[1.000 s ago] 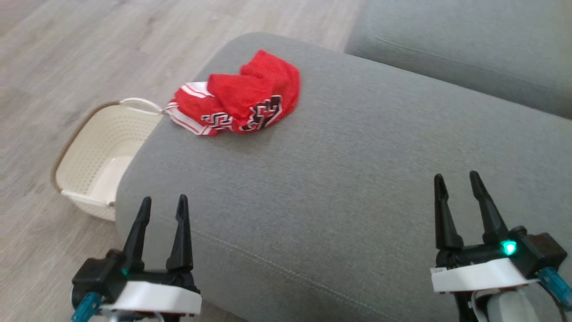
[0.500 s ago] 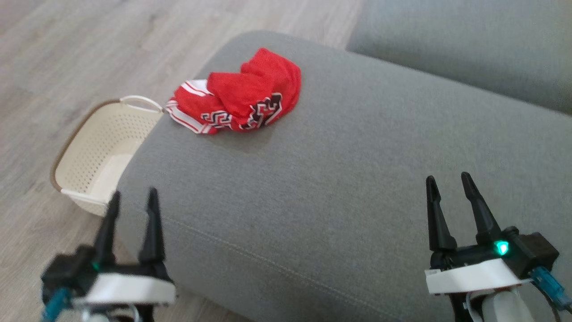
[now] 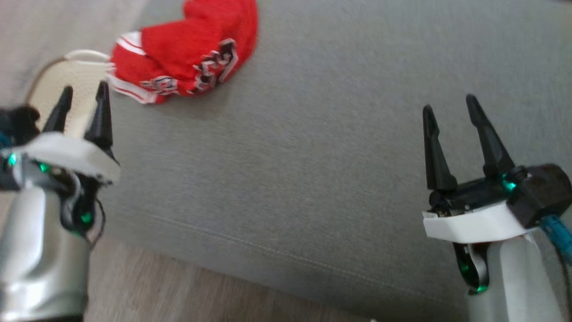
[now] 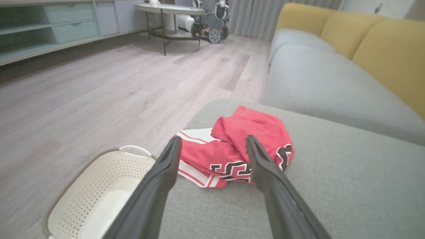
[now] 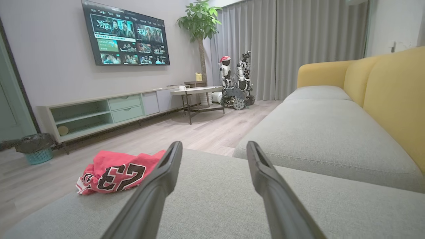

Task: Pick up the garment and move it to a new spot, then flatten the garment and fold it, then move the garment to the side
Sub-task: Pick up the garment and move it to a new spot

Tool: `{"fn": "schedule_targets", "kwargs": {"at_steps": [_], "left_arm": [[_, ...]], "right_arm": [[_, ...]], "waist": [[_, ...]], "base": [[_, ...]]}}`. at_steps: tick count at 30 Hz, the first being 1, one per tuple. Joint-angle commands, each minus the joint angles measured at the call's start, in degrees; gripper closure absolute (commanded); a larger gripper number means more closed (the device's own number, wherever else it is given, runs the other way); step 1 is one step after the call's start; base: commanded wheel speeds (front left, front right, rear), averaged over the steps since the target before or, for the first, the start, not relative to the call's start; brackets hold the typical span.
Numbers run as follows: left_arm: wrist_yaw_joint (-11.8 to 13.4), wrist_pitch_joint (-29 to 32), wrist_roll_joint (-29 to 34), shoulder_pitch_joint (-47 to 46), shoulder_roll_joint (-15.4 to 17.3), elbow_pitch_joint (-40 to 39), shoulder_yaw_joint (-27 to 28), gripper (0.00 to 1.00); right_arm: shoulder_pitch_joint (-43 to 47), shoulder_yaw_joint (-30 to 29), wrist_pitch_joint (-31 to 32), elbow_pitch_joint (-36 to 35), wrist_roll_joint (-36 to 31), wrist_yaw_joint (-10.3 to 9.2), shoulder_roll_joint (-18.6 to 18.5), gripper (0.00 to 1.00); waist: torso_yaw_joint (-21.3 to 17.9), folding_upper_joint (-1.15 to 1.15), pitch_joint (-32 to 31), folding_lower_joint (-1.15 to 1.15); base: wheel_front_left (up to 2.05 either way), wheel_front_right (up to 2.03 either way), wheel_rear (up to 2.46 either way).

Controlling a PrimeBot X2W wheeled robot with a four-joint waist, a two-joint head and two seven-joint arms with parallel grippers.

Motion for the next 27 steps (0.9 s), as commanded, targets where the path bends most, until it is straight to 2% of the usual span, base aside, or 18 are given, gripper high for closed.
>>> {"fn": "schedule_targets", "kwargs": {"at_steps": [1, 4, 5, 6, 7, 11, 15, 22, 23, 24, 27], "left_arm": [[-0.3, 1.7, -1.4, -4.0, 3.3, 0.5, 1.0, 0.0], [-0.5, 4.9, -4.7, -8.7, 5.6, 5.2, -1.1, 0.0], [-0.5, 4.9, -4.7, -8.7, 5.6, 5.2, -1.1, 0.0], [-0.6, 5.6, -5.1, -11.3, 8.3, 7.4, -4.2, 0.0], [-0.6, 5.6, -5.1, -11.3, 8.3, 7.4, -4.2, 0.0], [-0.6, 6.0, -5.4, -15.9, 11.9, 13.4, -8.0, 0.0], [-0.6, 5.9, -6.3, -20.5, 13.5, 20.3, -8.4, 0.0], [-0.6, 6.0, -9.0, -26.5, 13.8, 28.8, -10.3, 0.0], [-0.6, 6.4, -9.6, -27.0, 13.7, 29.5, -11.0, 0.33], [-0.6, 6.7, -10.4, -27.3, 13.5, 29.8, -11.8, 1.0], [-0.6, 5.6, -12.3, -28.1, 13.6, 30.3, -13.9, 1.0]], "right_arm": [[-1.9, 2.1, 0.3, -3.9, 1.1, 0.35, 0.0, 0.0], [-3.4, 3.4, 1.5, -7.1, 0.7, 0.35, 0.0, 0.0], [-3.4, 3.4, 1.5, -7.1, 0.7, 0.35, 0.0, 0.0], [-3.9, 3.5, 2.0, -9.0, 1.5, 0.35, 0.0, 0.0], [-3.9, 3.5, 2.0, -9.0, 1.5, 0.35, 0.0, 0.0], [-4.4, 3.4, 2.7, -12.2, 5.2, 0.35, 0.0, 0.0], [-4.9, 4.5, 3.0, -14.0, 5.7, 0.35, 0.0, 0.0], [-4.3, 4.9, 2.9, -14.8, 5.2, 0.35, 0.0, 0.0], [-4.2, 4.9, 2.9, -14.8, 5.2, 0.35, 0.0, 0.0], [-4.1, 4.8, 2.8, -14.8, 5.2, 0.35, 0.0, 0.0], [-4.1, 4.5, 2.7, -14.5, 5.2, 0.35, 0.0, 0.0]], "waist": [[-4.4, 0.0, 4.7, -0.01], [-6.7, 0.0, 6.8, -0.01], [-6.7, 0.0, 6.8, -0.01], [-7.9, 0.0, 7.7, -0.01], [-7.9, 0.0, 7.7, -0.01], [-10.1, 0.0, 9.6, -0.01], [-11.9, 0.0, 11.0, -0.01], [-13.4, 0.0, 12.7, -0.01], [-13.4, 0.0, 12.7, -0.01], [-13.4, 0.0, 12.7, -0.01], [-13.2, 0.0, 12.4, -0.01]], "base": [[0.0, 0.0, 0.0], [0.0, 0.0, 0.0], [0.0, 0.0, 0.0], [0.0, 0.0, 0.0], [0.0, 0.0, 0.0], [0.0, 0.0, 0.0], [0.0, 0.0, 0.0], [0.0, 0.0, 0.0], [0.0, 0.0, 0.0], [0.0, 0.0, 0.0], [0.0, 0.0, 0.0]]}}
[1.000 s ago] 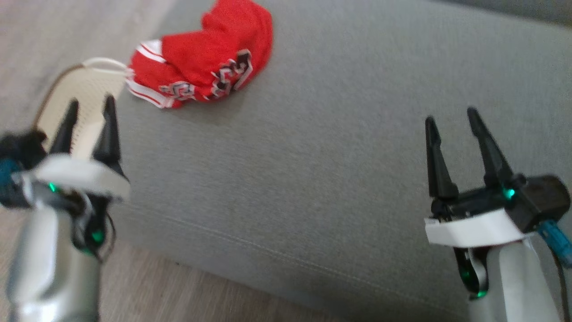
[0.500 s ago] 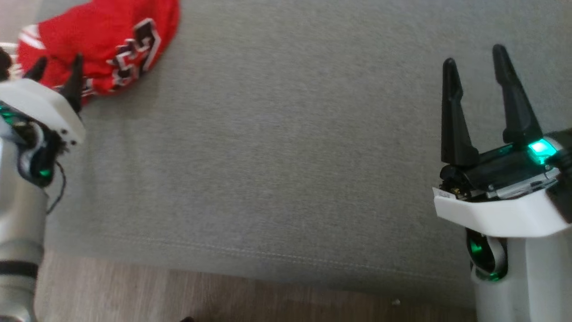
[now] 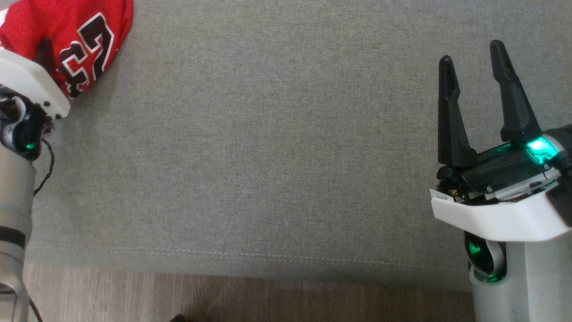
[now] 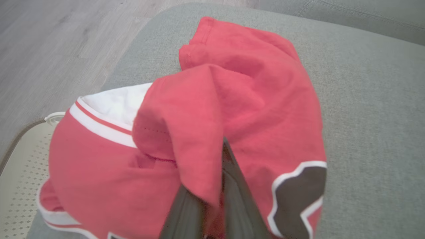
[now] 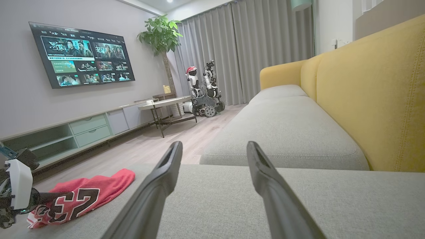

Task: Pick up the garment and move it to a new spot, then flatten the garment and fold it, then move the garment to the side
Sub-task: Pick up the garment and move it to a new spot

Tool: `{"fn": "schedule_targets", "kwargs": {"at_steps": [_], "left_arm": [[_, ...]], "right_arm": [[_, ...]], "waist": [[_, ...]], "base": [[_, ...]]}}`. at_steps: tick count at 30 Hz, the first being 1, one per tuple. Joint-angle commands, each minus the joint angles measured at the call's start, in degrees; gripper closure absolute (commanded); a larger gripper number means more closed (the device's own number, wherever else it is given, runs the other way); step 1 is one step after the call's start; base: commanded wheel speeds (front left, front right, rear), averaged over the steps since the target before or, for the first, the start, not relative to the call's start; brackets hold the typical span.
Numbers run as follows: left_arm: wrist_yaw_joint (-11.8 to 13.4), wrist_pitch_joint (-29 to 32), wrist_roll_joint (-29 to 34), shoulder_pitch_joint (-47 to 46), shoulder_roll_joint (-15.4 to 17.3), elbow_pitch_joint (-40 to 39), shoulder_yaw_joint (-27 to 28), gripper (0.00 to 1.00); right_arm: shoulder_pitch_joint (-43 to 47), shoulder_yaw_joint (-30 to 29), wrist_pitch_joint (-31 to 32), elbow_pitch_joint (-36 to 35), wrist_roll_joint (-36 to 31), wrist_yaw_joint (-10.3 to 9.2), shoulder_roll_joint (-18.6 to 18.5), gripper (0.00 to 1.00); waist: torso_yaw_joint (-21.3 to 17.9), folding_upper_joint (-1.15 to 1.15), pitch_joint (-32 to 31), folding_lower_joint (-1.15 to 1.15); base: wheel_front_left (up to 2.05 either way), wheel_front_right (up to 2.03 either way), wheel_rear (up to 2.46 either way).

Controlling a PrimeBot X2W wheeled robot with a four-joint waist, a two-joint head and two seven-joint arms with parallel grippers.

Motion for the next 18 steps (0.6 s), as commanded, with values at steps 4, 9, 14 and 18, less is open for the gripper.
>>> {"fn": "schedule_targets", "kwargs": {"at_steps": [4, 9, 14, 18], "left_arm": [[0.1, -5.0, -1.9, -2.0, 3.8, -1.2, -1.0, 1.0], [0.1, -11.9, -4.1, -1.1, 4.0, -2.8, -2.8, 1.0], [0.1, -16.9, -7.4, 0.6, 4.1, -6.3, -2.4, 1.0], [0.1, -18.6, -8.5, 2.8, 4.5, -10.5, -0.7, 1.0]], "right_arm": [[-0.3, 0.8, -0.5, -1.3, 0.4, 0.35, 0.1, 0.0], [0.2, 0.6, -1.5, 0.6, 1.3, 0.35, 0.1, 0.0], [1.2, -0.4, -2.6, 2.7, 2.9, 0.35, 0.1, 0.0], [2.5, -1.6, -3.8, 4.2, 4.8, 0.35, 0.1, 0.0]], "waist": [[0.9, 0.0, -2.0, -0.01], [1.6, 0.0, -6.4, -0.01], [1.8, 0.0, -11.7, -0.01], [1.6, 0.0, -16.0, -0.01]], "base": [[0.0, 0.0, 0.0], [0.0, 0.0, 0.0], [0.0, 0.0, 0.0], [0.0, 0.0, 0.0]]}}
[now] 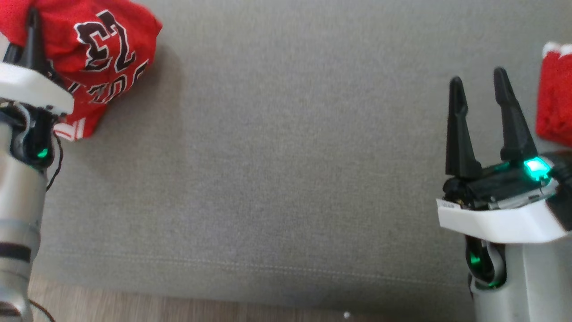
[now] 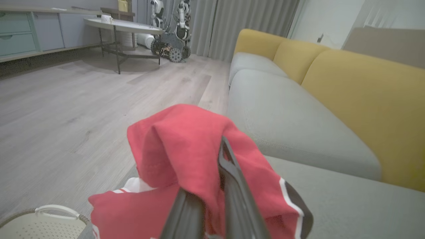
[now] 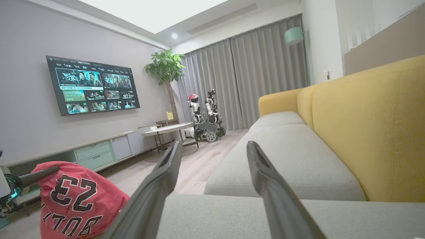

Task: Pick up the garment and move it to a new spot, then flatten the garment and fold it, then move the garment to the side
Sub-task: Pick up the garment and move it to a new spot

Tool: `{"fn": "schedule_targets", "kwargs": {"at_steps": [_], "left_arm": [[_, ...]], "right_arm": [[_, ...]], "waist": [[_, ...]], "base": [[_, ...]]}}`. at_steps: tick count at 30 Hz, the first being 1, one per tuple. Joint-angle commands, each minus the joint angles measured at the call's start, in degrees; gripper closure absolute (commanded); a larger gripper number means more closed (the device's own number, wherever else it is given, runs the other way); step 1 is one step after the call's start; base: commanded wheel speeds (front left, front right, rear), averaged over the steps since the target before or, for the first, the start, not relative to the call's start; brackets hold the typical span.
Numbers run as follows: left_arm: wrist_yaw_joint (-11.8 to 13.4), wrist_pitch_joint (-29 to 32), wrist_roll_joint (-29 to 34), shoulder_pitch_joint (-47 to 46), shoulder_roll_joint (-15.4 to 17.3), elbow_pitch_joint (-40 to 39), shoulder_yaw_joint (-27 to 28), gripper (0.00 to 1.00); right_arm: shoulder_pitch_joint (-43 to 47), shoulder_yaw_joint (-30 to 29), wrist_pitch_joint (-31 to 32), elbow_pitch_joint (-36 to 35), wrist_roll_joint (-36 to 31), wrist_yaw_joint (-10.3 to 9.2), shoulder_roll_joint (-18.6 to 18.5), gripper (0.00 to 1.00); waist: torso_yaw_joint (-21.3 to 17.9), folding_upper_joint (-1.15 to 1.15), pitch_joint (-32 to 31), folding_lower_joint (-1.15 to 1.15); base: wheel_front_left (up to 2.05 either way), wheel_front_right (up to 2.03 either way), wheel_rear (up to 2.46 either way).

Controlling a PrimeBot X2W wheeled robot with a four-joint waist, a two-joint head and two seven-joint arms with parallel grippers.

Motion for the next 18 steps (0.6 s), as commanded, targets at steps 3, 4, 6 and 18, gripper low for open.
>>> {"fn": "schedule_targets", "kwargs": {"at_steps": [3, 4, 6, 18], "left_arm": [[1.4, -1.2, -0.1, 0.7, 4.3, -7.3, 4.2, 1.0], [1.8, -1.3, -0.1, 1.6, 4.3, -9.2, 4.7, 1.0], [3.0, -1.4, 0.0, 3.2, 4.2, -13.4, 5.7, 1.0], [11.1, 1.8, 4.4, 10.5, 4.9, -36.6, 4.1, 1.0]], "right_arm": [[1.0, 0.6, -0.9, -1.0, 1.7, 0.35, 0.1, 0.0], [1.4, 0.4, -1.0, -0.8, 1.9, 0.35, 0.1, 0.0], [2.1, 0.3, -1.2, -0.5, 2.1, 0.35, 0.1, 0.0], [3.7, 0.4, -2.0, 0.0, 3.7, 0.35, 0.1, 0.0]], "waist": [[-0.1, 0.0, -5.4, 0.0], [-0.2, 0.0, -6.1, 0.0], [-0.3, 0.0, -7.3, 0.0], [-3.4, 0.0, -11.5, 0.0]], "base": [[0.0, 0.0, 0.0], [0.0, 0.0, 0.0], [0.0, 0.0, 0.0], [0.0, 0.0, 0.0]]}}
